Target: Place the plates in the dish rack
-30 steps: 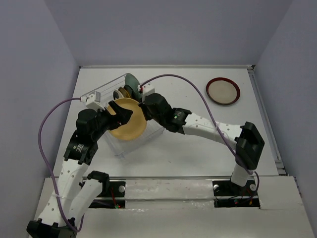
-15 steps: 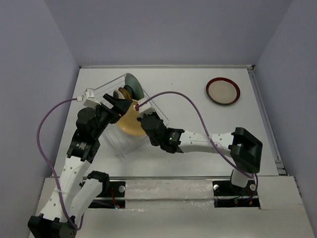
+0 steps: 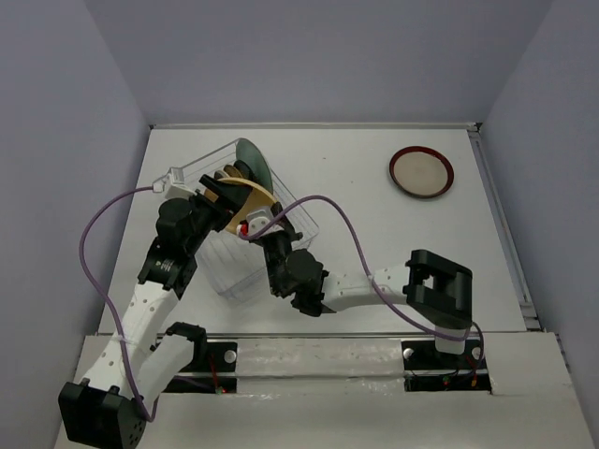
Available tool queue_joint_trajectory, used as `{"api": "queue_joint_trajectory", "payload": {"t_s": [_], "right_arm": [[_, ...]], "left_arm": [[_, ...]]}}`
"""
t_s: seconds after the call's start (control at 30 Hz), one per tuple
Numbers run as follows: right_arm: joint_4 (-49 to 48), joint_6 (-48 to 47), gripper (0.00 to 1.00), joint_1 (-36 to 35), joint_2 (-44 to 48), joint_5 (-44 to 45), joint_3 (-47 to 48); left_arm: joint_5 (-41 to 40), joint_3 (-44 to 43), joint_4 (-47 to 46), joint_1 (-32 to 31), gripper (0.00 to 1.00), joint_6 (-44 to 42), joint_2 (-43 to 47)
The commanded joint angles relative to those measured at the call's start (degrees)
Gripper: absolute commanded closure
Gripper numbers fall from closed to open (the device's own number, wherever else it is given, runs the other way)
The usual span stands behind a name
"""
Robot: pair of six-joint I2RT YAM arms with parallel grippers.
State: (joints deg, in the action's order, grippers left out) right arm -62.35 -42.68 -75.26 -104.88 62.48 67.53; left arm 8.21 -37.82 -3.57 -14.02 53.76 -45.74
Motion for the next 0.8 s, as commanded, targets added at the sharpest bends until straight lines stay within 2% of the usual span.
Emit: {"api": "queue_joint_trajectory", "payload": {"t_s": [0.0,0.1,0.2,0.33,0.47,0.57,0.77], "right_arm": [[-27.4,-18.4,0.93,-2.2,-5.6,3.0,2.7],[-28.7,-20.6,0.93,-2.2,-8.2,4.7,3.4],[-28.7,-20.1,0.93,-2.2,-8.6,4.8,3.1],[-28.7,-18.1,0.93,-2.2,-6.9,3.9,2.1],[-29.1,-17.2,0.93,-2.8,-6.0,2.6,0.9],[-30.8,-19.2,0.93,-2.8,-5.7,2.4,0.4],[-35.8,-23.7,0.93,-2.8,-6.9,0.6,0.6]], "left_arm": [[-2.0,-0.6,-7.2,0.4,0.06,1.2,0.8],[-0.7,0.1,-8.5,0.4,0.09,0.2,3.4],[0.8,0.6,-6.3,0.4,0.11,-0.6,5.3],[-1.1,0.3,-2.7,0.5,0.10,-1.0,8.0],[1.9,-2.9,-2.1,0.6,0.09,-1.6,2.1],[4.6,-2.0,-3.6,0.6,0.09,-0.3,-1.3],[3.7,0.0,-4.2,0.7,0.11,0.6,-0.3]]}}
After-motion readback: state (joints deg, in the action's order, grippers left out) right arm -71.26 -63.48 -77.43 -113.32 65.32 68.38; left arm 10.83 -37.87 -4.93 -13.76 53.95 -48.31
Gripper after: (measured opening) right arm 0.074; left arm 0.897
